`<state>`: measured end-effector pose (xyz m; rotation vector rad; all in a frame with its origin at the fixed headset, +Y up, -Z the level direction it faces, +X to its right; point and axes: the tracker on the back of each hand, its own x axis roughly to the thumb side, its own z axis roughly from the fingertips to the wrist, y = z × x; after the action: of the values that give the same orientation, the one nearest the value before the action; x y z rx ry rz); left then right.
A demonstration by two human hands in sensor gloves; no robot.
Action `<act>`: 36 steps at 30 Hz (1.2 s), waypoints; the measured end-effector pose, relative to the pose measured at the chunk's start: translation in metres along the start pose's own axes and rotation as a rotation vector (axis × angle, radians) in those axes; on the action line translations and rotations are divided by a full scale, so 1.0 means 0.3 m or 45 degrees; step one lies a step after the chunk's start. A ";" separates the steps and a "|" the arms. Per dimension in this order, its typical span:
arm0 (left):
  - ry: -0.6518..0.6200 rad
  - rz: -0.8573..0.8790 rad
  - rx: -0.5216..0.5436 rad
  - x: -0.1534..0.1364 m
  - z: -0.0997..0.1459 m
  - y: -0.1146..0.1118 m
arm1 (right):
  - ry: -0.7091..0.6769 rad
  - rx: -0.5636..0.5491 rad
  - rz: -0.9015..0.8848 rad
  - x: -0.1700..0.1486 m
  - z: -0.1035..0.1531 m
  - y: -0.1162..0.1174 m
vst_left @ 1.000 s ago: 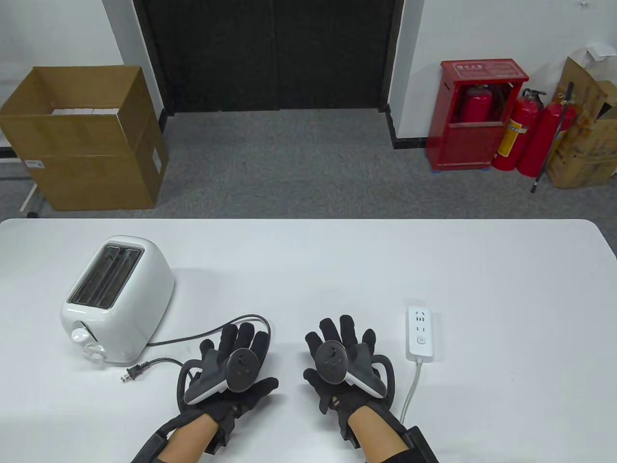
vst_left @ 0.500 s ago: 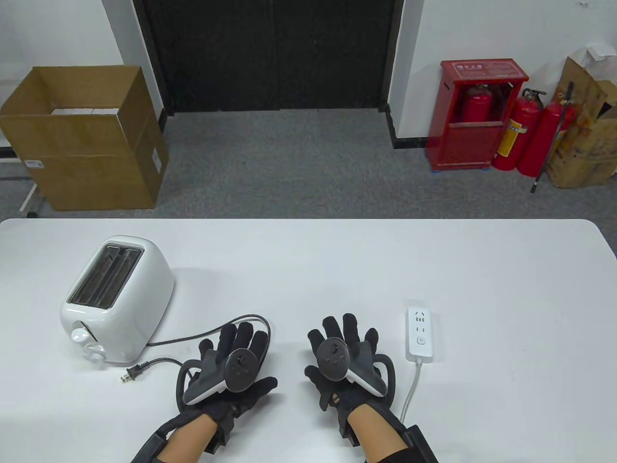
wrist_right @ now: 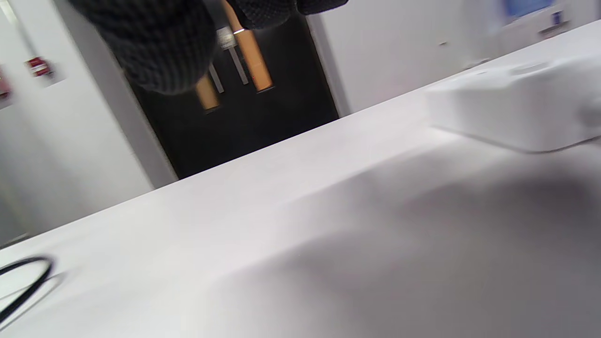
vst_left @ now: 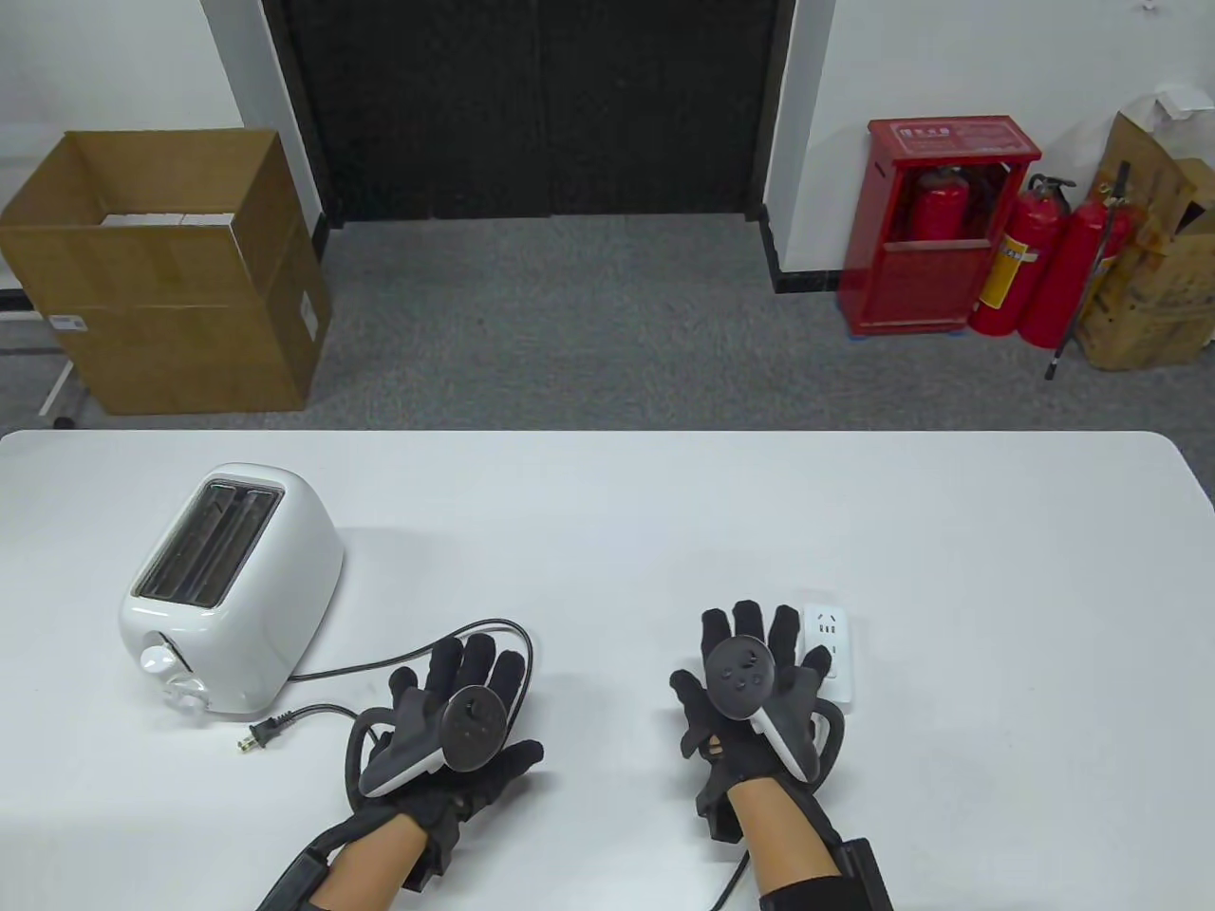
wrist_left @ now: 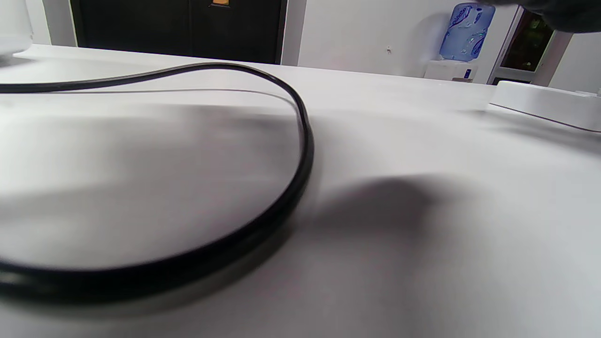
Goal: Plug the toaster into the power strip
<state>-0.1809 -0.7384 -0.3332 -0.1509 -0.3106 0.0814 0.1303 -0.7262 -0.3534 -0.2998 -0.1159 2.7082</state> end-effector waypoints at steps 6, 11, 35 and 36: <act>0.005 0.001 -0.002 -0.002 0.001 -0.001 | 0.289 0.017 0.011 -0.130 -0.040 -0.007; 0.012 0.002 -0.006 -0.004 0.001 -0.001 | 0.429 0.100 0.060 -0.170 -0.056 0.006; 0.031 -0.006 -0.044 -0.006 0.000 -0.009 | 0.704 0.232 0.076 -0.269 -0.078 0.010; 0.031 -0.006 -0.045 -0.006 -0.001 -0.010 | 0.694 0.215 0.058 -0.268 -0.079 0.009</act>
<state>-0.1824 -0.7417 -0.3336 -0.1858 -0.2884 0.0696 0.2064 -0.7608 -0.3615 -0.9761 0.2763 2.5536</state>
